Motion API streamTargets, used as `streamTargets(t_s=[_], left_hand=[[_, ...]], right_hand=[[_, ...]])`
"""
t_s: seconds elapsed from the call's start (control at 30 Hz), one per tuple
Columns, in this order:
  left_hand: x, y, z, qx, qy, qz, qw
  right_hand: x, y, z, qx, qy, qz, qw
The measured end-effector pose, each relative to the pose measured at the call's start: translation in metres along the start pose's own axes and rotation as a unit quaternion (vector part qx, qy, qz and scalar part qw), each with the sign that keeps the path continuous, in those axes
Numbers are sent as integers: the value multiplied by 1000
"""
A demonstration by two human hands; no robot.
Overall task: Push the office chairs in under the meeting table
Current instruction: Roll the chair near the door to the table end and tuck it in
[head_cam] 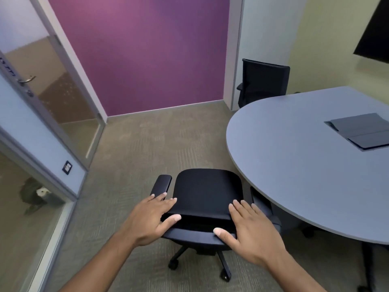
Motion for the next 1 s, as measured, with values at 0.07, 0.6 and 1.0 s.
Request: streamTargets(t_s=[0.07,0.6,1.0], left_hand=[[4,10,-5,3,-1,15,1000],[62,102,-29,53,35,157,986],[69,180,-42,55,40,274,959]], right_hand=[[4,4,-4,-10,1,8,1000],[59,43,-2,-81,32,169,982],[73,81,-11,-89,17,284,955]])
Point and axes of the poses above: each hand's wrist, its own y-axis towards the middle knuckle, its own z-axis out of the palm, x = y × z, the point moved 9 cm from there along y, towards the middle knuckle, and after that the axes turned 9 degrees about -z, right-handed, at the moved point
